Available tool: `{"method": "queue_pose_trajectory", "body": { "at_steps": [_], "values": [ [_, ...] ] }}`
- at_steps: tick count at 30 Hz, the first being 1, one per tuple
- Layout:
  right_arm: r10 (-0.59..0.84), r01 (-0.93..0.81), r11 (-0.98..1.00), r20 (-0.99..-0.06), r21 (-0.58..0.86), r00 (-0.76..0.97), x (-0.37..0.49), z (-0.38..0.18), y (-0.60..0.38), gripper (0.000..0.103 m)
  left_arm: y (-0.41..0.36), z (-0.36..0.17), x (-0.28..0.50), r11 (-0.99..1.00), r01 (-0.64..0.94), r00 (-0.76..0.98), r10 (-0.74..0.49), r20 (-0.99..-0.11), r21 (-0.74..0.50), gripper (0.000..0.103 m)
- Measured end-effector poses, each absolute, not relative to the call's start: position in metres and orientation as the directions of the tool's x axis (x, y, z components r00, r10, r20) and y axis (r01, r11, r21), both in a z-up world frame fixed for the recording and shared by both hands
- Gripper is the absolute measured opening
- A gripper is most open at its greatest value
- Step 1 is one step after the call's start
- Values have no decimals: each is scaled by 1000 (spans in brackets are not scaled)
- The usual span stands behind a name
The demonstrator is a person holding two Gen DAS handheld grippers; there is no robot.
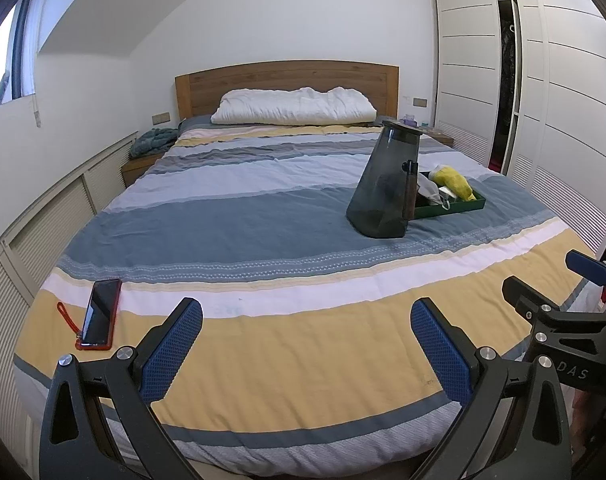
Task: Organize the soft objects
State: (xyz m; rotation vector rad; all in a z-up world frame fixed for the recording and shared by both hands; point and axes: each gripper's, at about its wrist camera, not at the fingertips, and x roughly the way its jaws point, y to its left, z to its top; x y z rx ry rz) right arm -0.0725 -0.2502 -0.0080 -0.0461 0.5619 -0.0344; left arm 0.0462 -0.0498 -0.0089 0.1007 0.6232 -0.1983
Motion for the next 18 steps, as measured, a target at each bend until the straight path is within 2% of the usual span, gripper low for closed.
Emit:
{"method": "queue_pose_trajectory", "body": {
  "at_steps": [18],
  "values": [
    [-48,24,998,-532,-53,845,-72,-7,-252,103,-51,-10,46,976,215,792,-156,-591,30,102]
  ]
}}
